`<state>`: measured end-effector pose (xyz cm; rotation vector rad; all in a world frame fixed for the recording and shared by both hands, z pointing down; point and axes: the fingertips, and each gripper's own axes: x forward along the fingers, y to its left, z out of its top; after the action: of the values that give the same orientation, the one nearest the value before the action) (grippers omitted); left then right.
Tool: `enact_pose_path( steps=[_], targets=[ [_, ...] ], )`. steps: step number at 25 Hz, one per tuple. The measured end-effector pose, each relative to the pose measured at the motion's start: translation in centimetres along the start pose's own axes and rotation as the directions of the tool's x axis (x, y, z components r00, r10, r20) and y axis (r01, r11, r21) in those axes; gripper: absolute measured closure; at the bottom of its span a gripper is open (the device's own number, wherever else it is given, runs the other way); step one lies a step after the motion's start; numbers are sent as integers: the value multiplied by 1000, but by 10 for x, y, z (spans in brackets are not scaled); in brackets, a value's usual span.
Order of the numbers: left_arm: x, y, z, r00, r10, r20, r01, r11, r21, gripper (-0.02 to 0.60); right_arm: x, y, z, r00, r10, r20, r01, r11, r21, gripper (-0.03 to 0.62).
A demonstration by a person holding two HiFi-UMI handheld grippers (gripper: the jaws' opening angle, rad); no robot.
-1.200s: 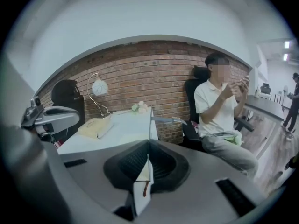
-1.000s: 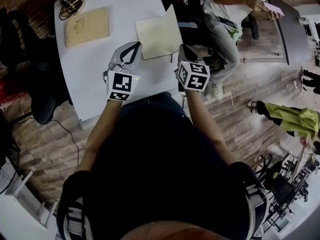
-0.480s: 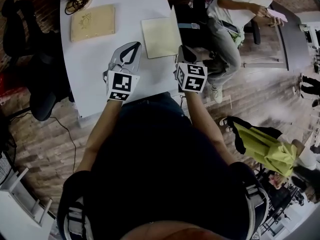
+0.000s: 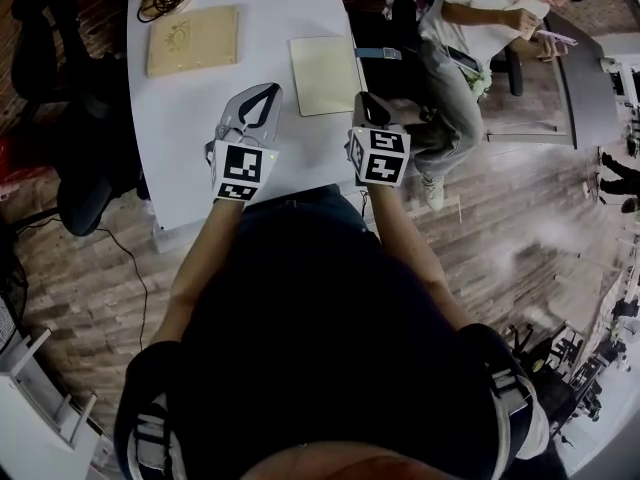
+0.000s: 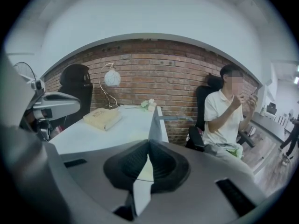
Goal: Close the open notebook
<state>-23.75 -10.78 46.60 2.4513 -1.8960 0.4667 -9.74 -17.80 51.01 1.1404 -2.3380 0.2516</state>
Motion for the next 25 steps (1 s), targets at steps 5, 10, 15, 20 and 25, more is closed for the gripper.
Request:
enact_pose_path(
  steps=[5,10,15,20,25],
  targets=[
    [-4,1,-2,1000,11,1,-11,1000,-3,575,0,5,-1,1000,4,-1,-4,1000,-22,574],
    [-7,4,-1,1000,19,-1,-19,1000,-4,575,2,13,-1,1000,16,-4,-17,999,-46,572],
    [-9,6,-5,999,31,-8,-31,999,-6,575,4,23,0,999,36,1,-36,997,-63,572],
    [-12,9,-7,999,43,-14,-43,999,-10,575,7,30,-3,999,44,-14,-45,995,-88,572],
    [-14,11,-14,998,55,-25,-55,998,-16,575,10,36,-5,998,56,-19,-57,993,-108,572]
  ],
)
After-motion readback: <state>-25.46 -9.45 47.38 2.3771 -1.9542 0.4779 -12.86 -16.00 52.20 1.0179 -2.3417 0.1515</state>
